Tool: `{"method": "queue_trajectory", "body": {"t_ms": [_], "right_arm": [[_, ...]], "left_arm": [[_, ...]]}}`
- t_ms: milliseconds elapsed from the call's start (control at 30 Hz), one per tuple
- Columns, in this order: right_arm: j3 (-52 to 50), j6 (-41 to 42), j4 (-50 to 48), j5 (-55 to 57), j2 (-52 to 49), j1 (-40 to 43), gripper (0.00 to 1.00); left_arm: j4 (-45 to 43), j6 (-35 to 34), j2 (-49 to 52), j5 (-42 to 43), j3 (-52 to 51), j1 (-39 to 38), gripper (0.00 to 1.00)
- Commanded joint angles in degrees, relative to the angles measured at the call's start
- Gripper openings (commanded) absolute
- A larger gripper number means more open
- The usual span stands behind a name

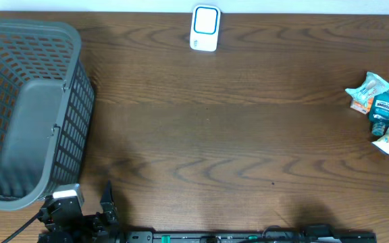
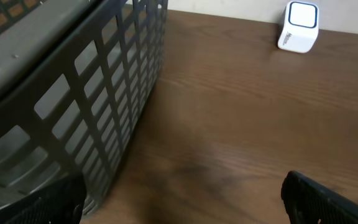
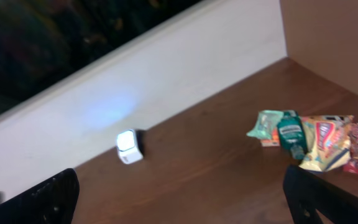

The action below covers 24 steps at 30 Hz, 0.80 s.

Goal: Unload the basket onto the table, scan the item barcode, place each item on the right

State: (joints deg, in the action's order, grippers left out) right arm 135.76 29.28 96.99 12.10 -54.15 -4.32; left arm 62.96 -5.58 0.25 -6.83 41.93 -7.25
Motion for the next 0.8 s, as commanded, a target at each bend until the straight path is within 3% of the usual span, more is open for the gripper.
{"method": "queue_trajectory", "body": {"t_ms": [0,300,767], "right_arm": [[0.04,-0.68,0.28,-2.6,3.41,-0.39,0.99],[0.04,-0.66,0.28,-2.6,9.01,-0.39,0.99],[-3.19,-3.85,0.28,-1.7,9.66,3.23,0.99]], "left_arm": [[0.2,0.79,-0.07,-0.74,0.2,-0.24,0.98],[0.22,0.79,-0.07,-0.74,0.2,-0.24,0.98],[0.2,0.79,-0.07,-0.74,0.2,-0.24,0.98]]}}
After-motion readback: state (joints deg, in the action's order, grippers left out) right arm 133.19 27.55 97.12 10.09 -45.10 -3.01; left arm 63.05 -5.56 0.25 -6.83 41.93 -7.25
